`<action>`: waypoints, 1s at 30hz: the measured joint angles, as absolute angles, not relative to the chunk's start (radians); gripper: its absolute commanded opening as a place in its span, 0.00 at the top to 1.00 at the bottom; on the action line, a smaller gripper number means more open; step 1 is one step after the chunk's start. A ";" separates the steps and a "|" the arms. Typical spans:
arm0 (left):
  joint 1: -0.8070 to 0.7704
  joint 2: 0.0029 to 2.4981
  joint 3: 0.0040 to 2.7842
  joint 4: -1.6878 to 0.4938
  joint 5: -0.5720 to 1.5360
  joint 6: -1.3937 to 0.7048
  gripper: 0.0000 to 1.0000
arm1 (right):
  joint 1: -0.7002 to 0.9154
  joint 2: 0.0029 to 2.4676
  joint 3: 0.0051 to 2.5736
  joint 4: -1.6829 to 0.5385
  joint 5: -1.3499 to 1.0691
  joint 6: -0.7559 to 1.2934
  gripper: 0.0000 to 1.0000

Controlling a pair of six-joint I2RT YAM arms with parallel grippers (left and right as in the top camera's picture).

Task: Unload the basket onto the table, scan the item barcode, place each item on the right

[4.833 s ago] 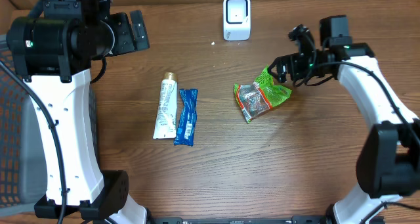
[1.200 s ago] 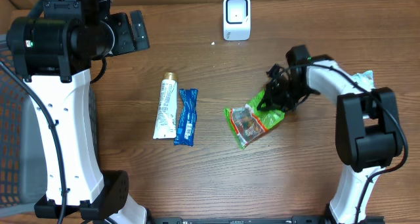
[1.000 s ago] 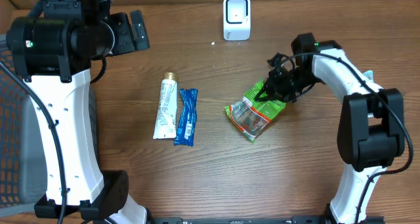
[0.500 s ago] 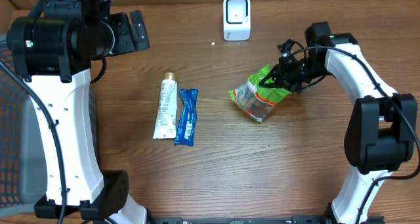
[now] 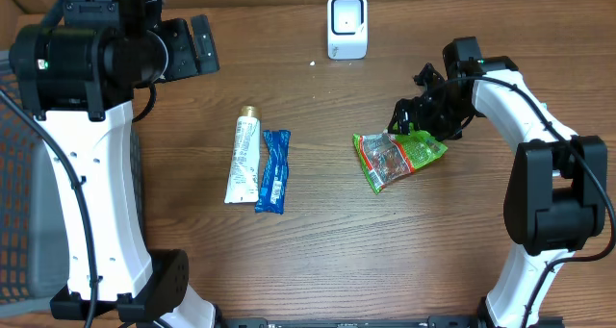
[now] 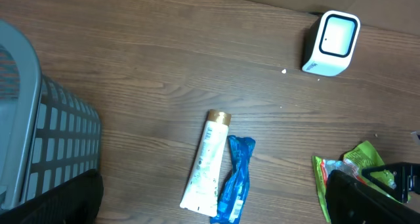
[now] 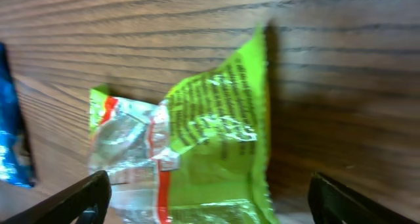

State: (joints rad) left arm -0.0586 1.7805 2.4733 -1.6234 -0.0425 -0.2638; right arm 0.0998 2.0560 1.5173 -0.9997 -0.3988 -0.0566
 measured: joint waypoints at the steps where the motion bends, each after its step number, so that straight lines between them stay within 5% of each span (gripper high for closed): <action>1: -0.059 1.781 2.473 -1.623 -0.043 -0.263 0.00 | 0.100 2.056 1.512 -0.999 -0.389 -0.071 0.03; 10: -0.059 1.781 2.473 -1.623 -0.043 -0.263 0.00 | 0.099 2.057 1.409 -0.999 -0.377 -0.123 0.27; 15: -0.059 1.781 2.473 -1.623 -0.042 -0.263 0.00 | 0.099 2.056 1.377 -1.009 -0.437 -0.131 0.75; 18: -0.059 1.781 2.473 -1.623 -0.043 -0.263 0.00 | 0.099 2.057 1.365 -1.028 -0.494 -0.126 0.95; 30: -0.059 1.781 2.473 -1.623 -0.043 -0.264 0.00 | 0.099 2.075 1.380 -1.129 -0.780 -0.126 0.96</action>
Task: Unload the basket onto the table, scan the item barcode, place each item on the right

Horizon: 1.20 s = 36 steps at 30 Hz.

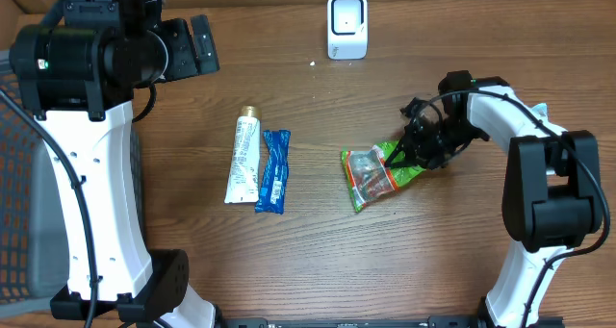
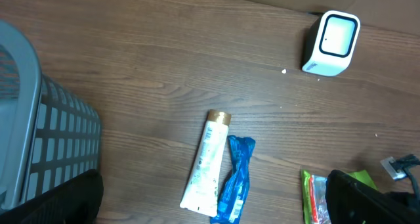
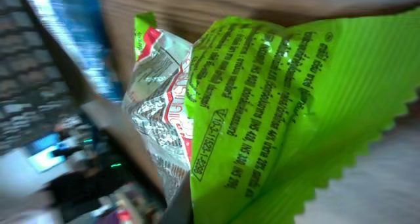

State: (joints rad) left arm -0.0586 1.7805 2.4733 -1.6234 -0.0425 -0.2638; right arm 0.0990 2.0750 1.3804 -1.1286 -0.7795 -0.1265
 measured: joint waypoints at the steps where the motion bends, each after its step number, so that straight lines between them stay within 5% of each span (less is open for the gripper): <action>1: -0.059 1.781 2.473 -1.623 -0.043 -0.264 0.00 | 0.099 2.075 1.400 -1.151 -0.816 -0.127 0.96; 20: -0.059 1.781 2.473 -1.623 -0.043 -0.263 0.00 | -0.035 2.077 1.603 -1.275 -1.428 -0.127 0.96; 36: -0.059 1.781 2.473 -1.623 -0.043 -0.264 0.00 | -0.062 2.079 1.710 -1.221 -1.420 -0.108 0.96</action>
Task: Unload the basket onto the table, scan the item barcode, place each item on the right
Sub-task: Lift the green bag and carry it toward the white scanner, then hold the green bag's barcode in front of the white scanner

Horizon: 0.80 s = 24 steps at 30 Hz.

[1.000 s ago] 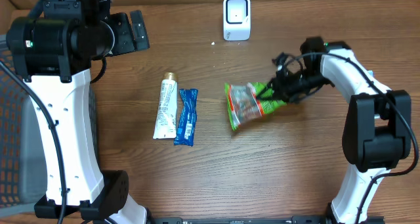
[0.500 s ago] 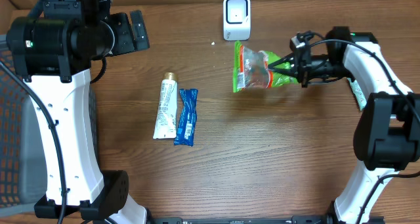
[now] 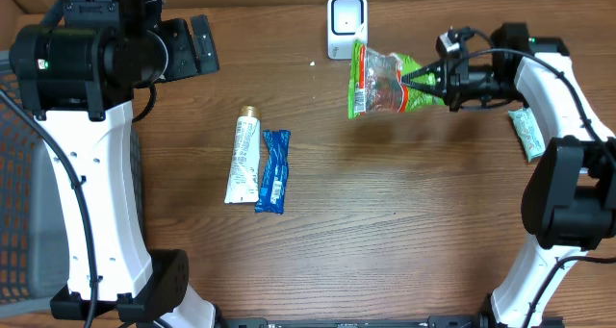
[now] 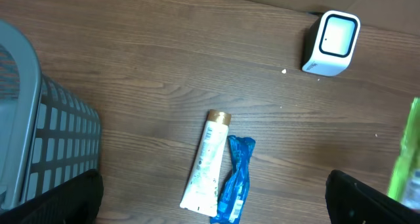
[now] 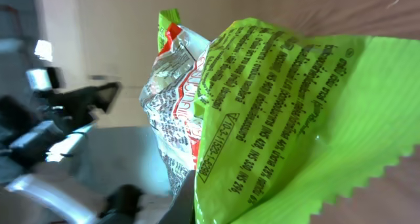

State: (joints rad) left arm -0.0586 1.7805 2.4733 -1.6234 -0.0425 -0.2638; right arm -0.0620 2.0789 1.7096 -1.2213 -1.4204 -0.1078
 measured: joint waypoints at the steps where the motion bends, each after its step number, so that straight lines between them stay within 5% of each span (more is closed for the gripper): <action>1: -0.059 1.781 2.473 -1.623 -0.043 -0.263 0.00 | -0.058 2.079 1.730 -1.182 -1.363 -0.081 0.96; 14: -0.059 1.781 2.473 -1.623 -0.043 -0.264 0.00 | 0.223 2.086 1.755 -0.757 -0.329 0.223 0.96; 24: -0.059 1.781 2.473 -1.623 -0.042 -0.263 0.00 | 0.367 2.087 1.755 -0.344 0.303 0.010 0.96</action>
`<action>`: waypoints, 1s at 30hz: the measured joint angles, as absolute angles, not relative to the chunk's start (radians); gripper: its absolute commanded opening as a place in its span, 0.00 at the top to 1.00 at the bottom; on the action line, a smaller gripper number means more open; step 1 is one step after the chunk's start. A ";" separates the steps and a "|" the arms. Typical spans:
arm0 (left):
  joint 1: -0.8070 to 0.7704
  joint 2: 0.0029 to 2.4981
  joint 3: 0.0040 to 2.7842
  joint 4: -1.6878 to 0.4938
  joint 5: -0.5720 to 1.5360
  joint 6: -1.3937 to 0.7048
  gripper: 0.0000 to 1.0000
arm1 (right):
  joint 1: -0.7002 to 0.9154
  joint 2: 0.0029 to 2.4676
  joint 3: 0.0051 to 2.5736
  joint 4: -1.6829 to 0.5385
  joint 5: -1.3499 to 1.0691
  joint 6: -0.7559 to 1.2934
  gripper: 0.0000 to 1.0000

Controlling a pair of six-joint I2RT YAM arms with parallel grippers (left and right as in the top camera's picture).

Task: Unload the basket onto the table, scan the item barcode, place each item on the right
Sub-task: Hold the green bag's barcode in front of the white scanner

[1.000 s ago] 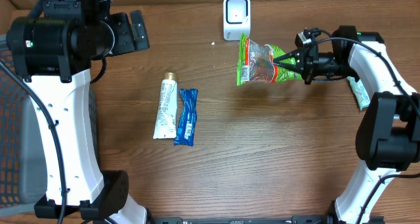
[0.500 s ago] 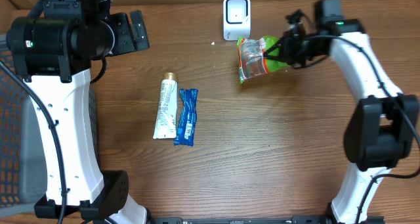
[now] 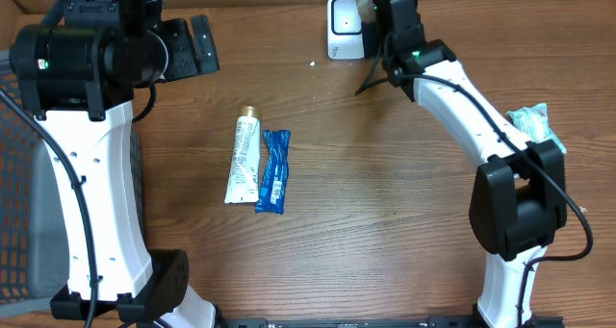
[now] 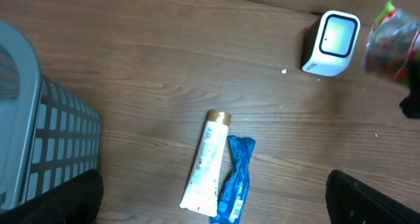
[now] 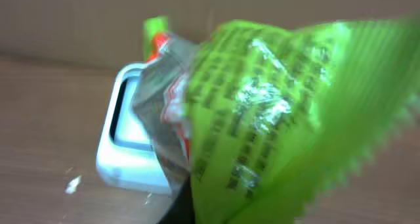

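Observation:
My right gripper (image 5: 197, 201) is shut on one end of a green and clear snack packet (image 5: 262, 112) and holds it in the air just right of the white scanner (image 5: 128, 135). The packet's printed side fills the right wrist view, blurred. The left wrist view shows the packet (image 4: 388, 43) beside the scanner (image 4: 331, 35). Overhead, the right gripper (image 3: 377, 6) sits next to the scanner (image 3: 346, 25) at the table's far edge, and the arm hides most of the packet. My left gripper (image 3: 197, 44) hangs open and high at the far left.
A white tube (image 3: 243, 160) and a blue packet (image 3: 273, 171) lie side by side left of the middle. A pale green packet (image 3: 532, 122) lies at the right edge. A grey basket (image 4: 39, 145) stands at the left.
The right gripper has moved left and farther back with the packet, from a little right of the scanner to right beside it. The left arm has not moved.
The packet lay on the table at the right with my right gripper at its end. Then the gripper was shut on it, low over the table. Then it held the packet up right of the scanner, and now holds it close beside the scanner.

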State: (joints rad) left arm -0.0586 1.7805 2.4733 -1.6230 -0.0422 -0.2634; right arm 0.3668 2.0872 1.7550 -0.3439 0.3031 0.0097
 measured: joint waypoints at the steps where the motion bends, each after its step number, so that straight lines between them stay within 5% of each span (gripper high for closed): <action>1: -0.059 1.781 2.473 -1.624 -0.043 -0.263 0.00 | 0.374 2.089 1.755 -0.295 0.329 -0.034 0.96; 13: -0.059 1.781 2.473 -1.623 -0.043 -0.264 0.00 | 0.386 2.105 1.755 -0.028 0.314 -0.477 0.96; 30: -0.059 1.781 2.473 -1.623 -0.043 -0.263 0.00 | 0.386 2.217 1.755 0.155 0.258 -0.683 0.96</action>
